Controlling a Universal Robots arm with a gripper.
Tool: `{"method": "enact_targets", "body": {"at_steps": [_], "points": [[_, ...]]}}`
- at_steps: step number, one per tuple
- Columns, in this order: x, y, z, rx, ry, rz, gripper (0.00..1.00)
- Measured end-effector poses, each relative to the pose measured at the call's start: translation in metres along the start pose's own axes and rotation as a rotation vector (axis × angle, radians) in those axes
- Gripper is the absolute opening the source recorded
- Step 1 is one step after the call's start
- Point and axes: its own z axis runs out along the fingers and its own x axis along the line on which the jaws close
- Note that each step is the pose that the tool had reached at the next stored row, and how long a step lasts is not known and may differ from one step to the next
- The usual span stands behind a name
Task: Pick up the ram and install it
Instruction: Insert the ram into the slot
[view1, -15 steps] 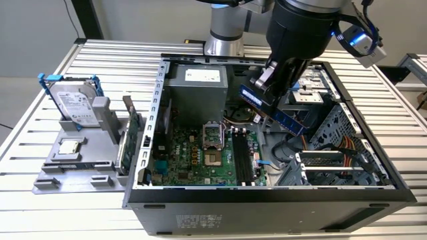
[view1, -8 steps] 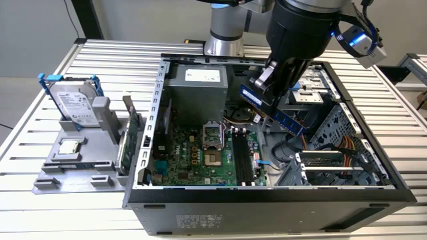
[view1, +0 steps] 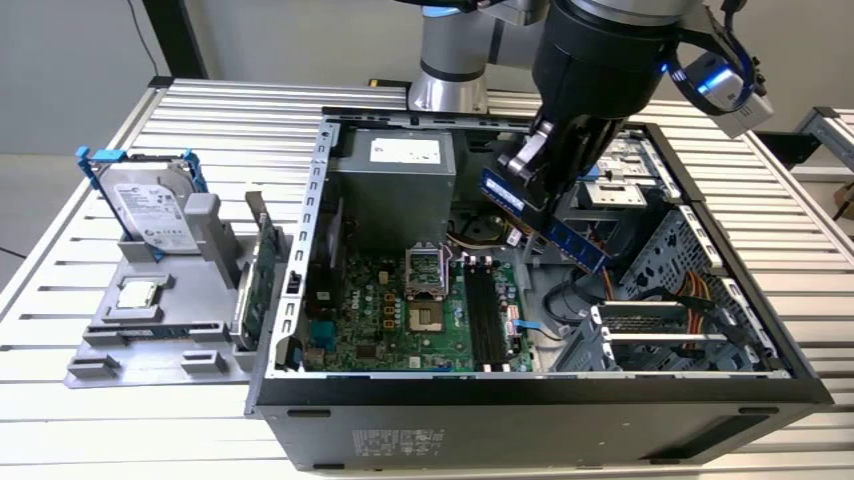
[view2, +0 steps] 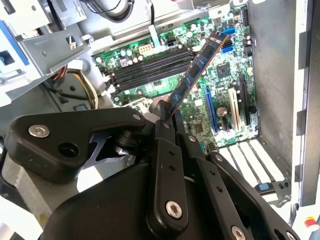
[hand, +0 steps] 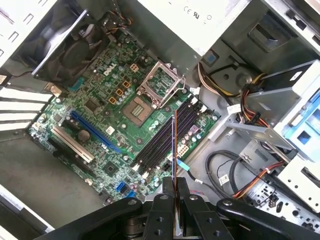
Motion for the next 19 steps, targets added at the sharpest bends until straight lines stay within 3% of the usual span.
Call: {"method": "enact_targets", "body": {"at_steps": [19], "points": [[0.0000,0.0000,0.0000,0.0004,-0.0004,0.040,0.00]]}}
